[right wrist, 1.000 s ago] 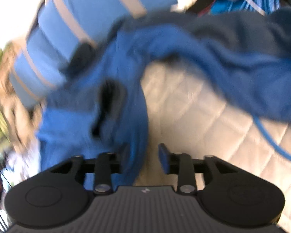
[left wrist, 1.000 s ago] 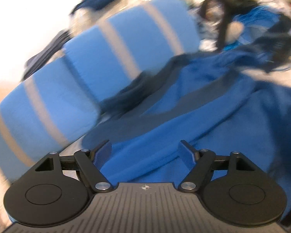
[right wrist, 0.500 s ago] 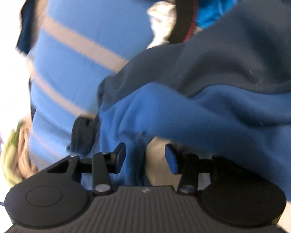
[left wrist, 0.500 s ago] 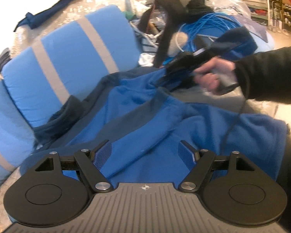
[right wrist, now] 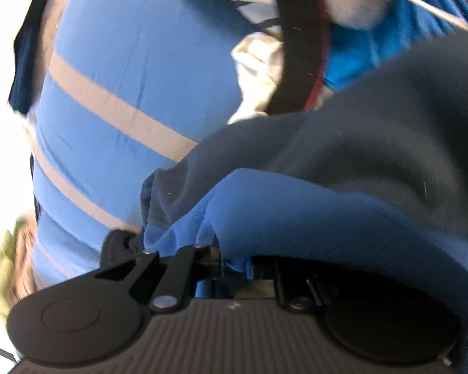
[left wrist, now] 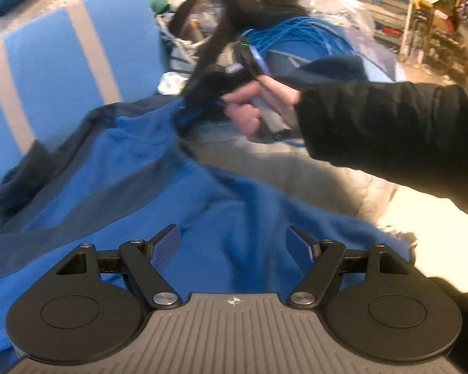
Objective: Fold clothes
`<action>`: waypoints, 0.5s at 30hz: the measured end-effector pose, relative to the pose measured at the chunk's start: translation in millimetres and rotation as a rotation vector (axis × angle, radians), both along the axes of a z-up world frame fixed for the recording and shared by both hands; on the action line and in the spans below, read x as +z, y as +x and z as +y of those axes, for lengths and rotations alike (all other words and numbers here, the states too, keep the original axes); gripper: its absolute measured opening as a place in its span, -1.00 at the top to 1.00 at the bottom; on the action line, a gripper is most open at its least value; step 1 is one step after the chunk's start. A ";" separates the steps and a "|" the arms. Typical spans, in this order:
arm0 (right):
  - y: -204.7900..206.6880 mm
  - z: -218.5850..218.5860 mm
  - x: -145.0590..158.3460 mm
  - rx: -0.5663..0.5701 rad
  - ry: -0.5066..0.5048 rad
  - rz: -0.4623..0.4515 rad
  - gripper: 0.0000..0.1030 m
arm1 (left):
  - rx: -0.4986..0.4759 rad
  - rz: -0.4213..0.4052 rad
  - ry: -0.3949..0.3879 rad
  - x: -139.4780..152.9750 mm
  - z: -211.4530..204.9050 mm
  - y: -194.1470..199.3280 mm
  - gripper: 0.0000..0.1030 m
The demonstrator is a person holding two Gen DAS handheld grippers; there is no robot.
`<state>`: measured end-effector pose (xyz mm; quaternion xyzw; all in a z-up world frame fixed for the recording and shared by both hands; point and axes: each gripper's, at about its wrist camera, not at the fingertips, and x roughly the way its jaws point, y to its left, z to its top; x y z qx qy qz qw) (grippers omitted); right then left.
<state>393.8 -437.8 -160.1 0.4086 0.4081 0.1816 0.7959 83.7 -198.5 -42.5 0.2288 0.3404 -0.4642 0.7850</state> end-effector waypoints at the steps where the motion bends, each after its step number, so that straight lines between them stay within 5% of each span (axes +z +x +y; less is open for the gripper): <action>1: 6.5 0.3 3.0 0.031 -0.017 0.007 0.74 | -0.005 0.004 -0.008 -1.0 -5.1 1.1 -0.40; 7: 28.7 2.4 19.3 0.127 -0.109 -0.005 0.76 | -0.003 0.104 -0.072 -4.5 -23.0 16.7 -0.39; 15: 25.9 1.0 17.5 0.105 -0.114 -0.021 0.76 | -0.122 0.192 -0.029 -23.0 -31.5 -18.0 -0.39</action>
